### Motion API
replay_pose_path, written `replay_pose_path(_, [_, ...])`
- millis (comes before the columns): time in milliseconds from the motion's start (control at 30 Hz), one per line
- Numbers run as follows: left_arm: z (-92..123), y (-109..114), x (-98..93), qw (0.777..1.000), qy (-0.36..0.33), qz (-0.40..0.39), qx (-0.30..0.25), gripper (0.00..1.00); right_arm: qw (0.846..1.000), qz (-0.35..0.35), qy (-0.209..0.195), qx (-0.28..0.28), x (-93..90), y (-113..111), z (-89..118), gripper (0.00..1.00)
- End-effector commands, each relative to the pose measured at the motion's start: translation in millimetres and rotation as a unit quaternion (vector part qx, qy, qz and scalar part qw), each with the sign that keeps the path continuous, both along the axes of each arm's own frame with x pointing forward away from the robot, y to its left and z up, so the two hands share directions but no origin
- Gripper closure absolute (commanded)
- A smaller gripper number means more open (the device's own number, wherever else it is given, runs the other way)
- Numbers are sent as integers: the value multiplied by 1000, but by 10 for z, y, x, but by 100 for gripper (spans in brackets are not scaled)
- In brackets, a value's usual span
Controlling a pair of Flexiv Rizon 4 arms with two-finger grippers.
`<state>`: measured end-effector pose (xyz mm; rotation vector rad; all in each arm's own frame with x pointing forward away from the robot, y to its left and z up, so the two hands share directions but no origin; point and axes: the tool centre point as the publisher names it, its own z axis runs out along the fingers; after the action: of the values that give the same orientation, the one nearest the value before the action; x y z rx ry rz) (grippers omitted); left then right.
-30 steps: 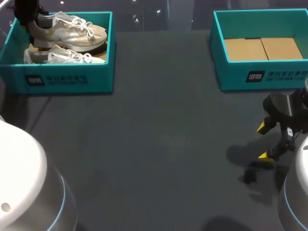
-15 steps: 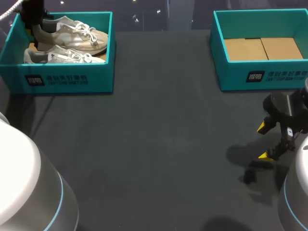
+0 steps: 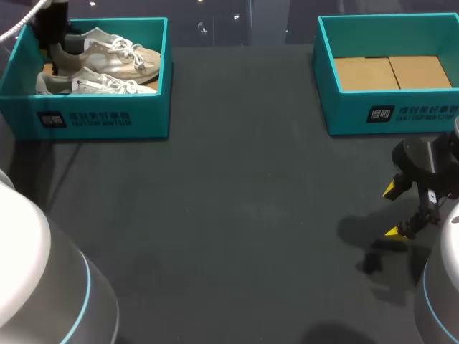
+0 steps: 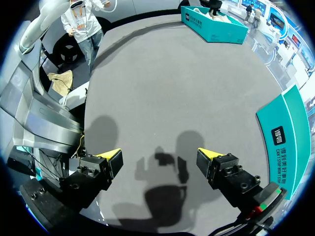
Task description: Take the shoe out of the shoebox, open the shoe tongue, remove and reinsert the insole, then place the shoe into the shoebox
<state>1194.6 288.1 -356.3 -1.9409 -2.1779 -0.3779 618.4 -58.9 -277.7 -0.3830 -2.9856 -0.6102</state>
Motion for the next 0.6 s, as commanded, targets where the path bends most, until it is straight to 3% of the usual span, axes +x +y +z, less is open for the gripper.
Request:
replay_pose_path(33, [-95, -4, 118, 1000, 5, 4, 3, 94, 1000, -1, -1, -1, -11, 2, -1, 0])
replay_pose_path(600, [-218, 50, 183, 1000, 1, 17, 12, 55, 1000, -1, -1, -1, -11, 2, -1, 0])
